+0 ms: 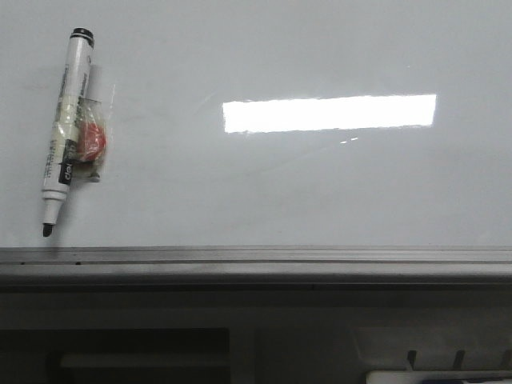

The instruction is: Write number 3 on whiteboard

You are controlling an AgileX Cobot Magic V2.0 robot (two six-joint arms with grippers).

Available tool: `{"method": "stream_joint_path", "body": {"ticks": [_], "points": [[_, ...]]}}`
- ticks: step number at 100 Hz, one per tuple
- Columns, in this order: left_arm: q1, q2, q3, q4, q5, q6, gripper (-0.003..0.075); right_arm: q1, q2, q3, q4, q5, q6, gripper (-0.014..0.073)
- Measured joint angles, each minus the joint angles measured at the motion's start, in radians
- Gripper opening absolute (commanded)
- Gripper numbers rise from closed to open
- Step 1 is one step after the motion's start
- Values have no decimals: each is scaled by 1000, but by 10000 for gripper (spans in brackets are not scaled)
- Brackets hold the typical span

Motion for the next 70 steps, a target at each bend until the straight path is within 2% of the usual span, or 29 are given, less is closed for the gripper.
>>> {"method": "stream_joint_path", "body": {"ticks": [20, 41, 48, 59, 64, 70], "points": [[0, 113, -135, 31, 73, 0, -21, 0, 119, -78, 6, 80, 0, -62], [0, 181, -188, 37, 79, 0, -12, 0, 221, -154, 7, 108, 0, -62], [0, 193, -189, 33, 83, 0, 66, 0, 227, -157, 14, 128, 0, -62], [0, 215, -189, -8, 85, 0, 308, 23, 227, -157, 23, 140, 0, -62], [0, 227, -189, -18, 83, 0, 373, 39, 227, -157, 24, 142, 0, -62], [0, 238, -189, -26, 69, 0, 399, 56, 227, -157, 29, 146, 0, -62]]}}
